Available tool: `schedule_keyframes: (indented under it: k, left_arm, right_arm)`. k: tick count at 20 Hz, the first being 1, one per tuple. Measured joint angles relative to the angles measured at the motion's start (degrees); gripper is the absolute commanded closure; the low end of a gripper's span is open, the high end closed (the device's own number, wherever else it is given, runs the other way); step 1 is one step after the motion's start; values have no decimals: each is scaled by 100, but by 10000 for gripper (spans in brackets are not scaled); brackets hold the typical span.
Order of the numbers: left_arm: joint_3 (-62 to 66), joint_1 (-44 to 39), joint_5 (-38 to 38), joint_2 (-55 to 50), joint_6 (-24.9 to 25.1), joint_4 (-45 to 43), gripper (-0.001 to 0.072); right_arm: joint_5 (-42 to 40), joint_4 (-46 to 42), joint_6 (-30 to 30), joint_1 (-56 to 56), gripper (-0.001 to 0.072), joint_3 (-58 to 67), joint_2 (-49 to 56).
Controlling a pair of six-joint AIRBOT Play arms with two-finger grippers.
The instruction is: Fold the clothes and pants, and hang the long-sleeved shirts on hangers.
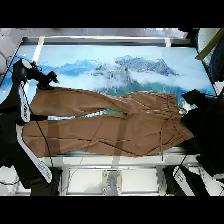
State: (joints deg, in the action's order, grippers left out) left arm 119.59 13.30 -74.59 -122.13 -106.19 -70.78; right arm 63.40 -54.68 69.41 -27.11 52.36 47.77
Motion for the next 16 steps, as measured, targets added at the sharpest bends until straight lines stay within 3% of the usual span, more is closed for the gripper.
schedule_keyframes:
  k: [7,10,12,14,16]
  left_arm:
    - [9,-4,-4,-168,-162,363,249]
    - [-15,-4,-11,-243,-179,518,346]
    - [-37,-4,-26,-273,-179,577,354]
    - [-48,-4,-22,-289,-181,614,590]
    - [-55,-4,-17,-295,-179,629,695]
  right_arm:
    - [-33,-101,-11,2,257,0,0]
    - [-42,-120,-20,2,257,0,0]
    - [-46,-131,-76,2,257,0,0]
    - [-70,-138,-111,0,257,0,0]
    - [-107,-144,-131,2,257,0,0]
